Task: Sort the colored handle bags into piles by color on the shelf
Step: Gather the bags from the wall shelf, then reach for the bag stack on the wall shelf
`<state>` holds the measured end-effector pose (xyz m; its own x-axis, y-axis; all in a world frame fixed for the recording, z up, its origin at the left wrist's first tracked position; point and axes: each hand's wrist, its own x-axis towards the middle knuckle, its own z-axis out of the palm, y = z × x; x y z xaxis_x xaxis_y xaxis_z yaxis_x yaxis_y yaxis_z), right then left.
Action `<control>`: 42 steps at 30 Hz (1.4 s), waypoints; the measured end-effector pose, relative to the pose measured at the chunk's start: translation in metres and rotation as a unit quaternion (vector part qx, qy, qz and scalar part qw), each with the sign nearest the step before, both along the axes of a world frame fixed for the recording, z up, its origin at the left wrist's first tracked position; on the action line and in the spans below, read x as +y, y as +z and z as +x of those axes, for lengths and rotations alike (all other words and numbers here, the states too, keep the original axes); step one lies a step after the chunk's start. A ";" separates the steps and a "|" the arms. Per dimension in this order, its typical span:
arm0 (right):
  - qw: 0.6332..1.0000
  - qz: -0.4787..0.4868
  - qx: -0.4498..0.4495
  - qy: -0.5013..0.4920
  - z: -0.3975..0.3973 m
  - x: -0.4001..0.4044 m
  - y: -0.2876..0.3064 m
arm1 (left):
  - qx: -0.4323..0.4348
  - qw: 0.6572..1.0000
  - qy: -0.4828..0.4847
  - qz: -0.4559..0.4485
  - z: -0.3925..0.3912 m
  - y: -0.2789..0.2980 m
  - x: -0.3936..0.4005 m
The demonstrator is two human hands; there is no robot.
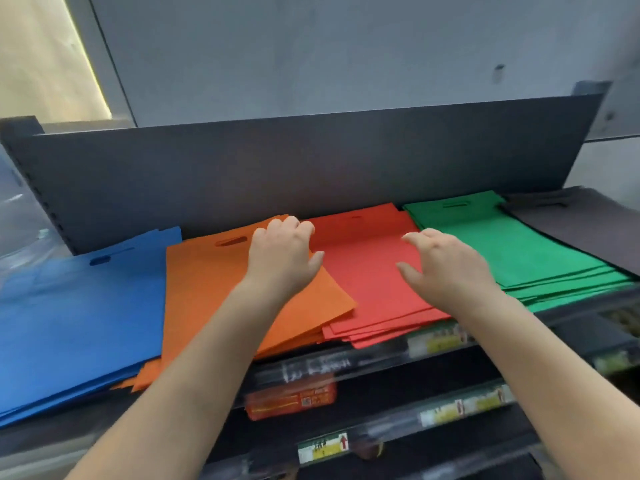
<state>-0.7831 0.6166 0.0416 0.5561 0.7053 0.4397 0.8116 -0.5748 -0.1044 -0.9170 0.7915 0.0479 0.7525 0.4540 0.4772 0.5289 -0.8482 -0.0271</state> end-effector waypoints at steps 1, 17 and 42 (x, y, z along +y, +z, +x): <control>1.000 0.000 -0.001 -0.014 0.008 -0.010 0.005 | -0.002 1.000 -0.019 0.005 0.015 0.005 -0.008; 0.975 -0.115 -0.074 -0.178 0.186 -0.226 0.028 | 0.024 0.988 -0.150 -0.010 0.258 0.013 -0.216; 0.854 -0.072 0.020 -0.514 0.410 -0.585 0.018 | 0.060 0.879 -0.471 -0.042 0.608 0.015 -0.604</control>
